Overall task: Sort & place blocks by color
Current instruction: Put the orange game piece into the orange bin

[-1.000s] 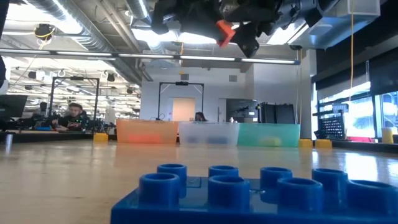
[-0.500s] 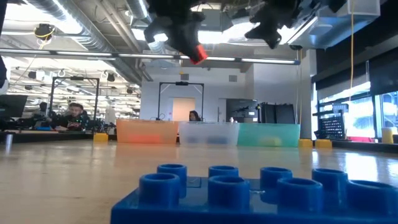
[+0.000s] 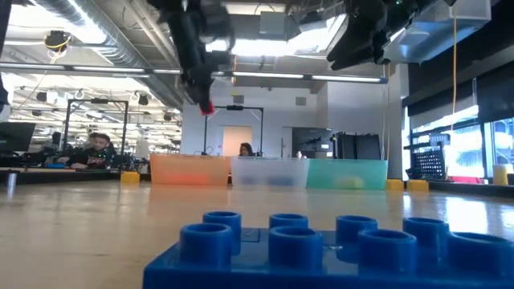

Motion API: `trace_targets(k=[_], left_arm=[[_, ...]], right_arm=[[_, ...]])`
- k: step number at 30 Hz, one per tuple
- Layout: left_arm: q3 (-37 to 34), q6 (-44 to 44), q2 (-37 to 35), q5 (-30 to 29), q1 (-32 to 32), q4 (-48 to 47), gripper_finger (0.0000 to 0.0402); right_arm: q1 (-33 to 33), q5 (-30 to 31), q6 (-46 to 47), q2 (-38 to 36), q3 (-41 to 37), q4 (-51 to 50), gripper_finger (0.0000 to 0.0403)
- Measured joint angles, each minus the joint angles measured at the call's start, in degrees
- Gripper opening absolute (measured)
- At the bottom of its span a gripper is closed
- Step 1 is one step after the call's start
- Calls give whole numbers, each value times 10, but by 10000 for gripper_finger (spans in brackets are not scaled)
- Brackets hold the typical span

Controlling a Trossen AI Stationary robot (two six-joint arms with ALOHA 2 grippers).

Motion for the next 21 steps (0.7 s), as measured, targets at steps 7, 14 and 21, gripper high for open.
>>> trace_targets(k=[7,14,21], left_arm=[[0,-52,68,46,75,-3,82],[0,-62,130,41,90,8,84],[0,-61,168,27,89,12,146]], right_arm=[[0,0,0,0,0,0,200],[0,0,1,0,0,-1,200],[0,0,2,0,0,0,200]])
